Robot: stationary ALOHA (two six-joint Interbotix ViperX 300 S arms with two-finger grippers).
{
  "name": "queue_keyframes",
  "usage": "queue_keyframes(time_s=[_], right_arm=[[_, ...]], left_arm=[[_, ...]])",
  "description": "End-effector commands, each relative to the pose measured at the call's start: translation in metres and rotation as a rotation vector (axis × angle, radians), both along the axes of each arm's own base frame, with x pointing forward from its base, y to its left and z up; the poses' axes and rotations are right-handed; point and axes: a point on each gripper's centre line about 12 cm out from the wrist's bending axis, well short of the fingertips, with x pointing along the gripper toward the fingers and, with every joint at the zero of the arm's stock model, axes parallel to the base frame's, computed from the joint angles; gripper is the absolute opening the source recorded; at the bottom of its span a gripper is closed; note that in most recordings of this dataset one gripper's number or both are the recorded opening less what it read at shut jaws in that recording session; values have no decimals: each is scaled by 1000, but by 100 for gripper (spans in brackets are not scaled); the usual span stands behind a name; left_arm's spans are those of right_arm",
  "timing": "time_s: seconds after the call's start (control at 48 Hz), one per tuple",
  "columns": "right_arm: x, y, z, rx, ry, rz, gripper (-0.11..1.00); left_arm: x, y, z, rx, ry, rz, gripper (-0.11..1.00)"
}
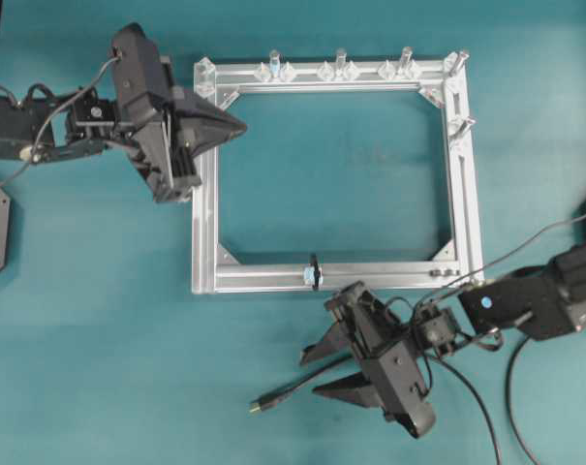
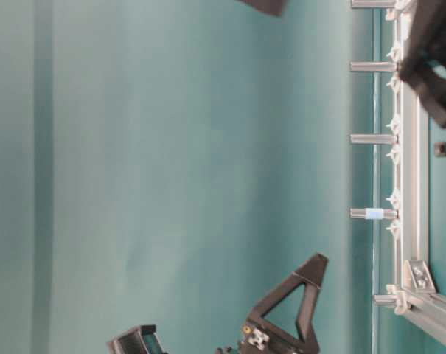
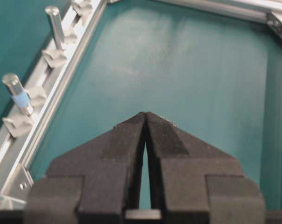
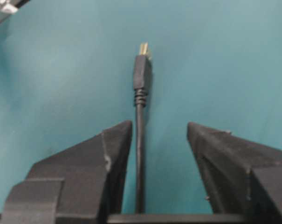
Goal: Insert the wire through the string loop located in the center.
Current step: 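Close the right gripper on the black USB cable near its connector, then lift the cable with the right gripper and carry it toward the zip-tie loop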
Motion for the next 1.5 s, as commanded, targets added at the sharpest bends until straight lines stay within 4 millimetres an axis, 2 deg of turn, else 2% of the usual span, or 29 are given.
queue_keyframes(time_s=[0.0, 0.291, 0.583, 0.666, 0.833, 1.02, 1.166, 1.333, 1.478], right_arm=[[8, 5, 8, 14, -39, 8, 57], [16, 8, -6, 30, -40, 6, 57], [13, 8, -26, 87, 19, -25, 56], [11, 7, -30, 81, 30, -25, 51], [4, 5, -39, 73, 56, -25, 34], [2, 4, -41, 69, 68, -28, 24], [2, 4, -42, 61, 80, -28, 9], [1, 3, -45, 40, 119, -32, 8], [2, 3, -40, 38, 122, -35, 8]], left_arm=[[0, -3, 8, 3, -26, -7, 0], [-2, -4, 5, 1, -17, -8, 0], [-5, -4, 0, -4, -3, -8, 0], [-6, -5, -1, -6, -1, -7, 0], [-6, -5, -2, -6, 2, -7, 0], [-6, -5, -2, -6, 2, -7, 0], [-6, -5, -1, -6, 0, -7, 0], [-6, -5, -1, -6, 0, -7, 0], [-6, -5, -2, -6, 2, -7, 0]])
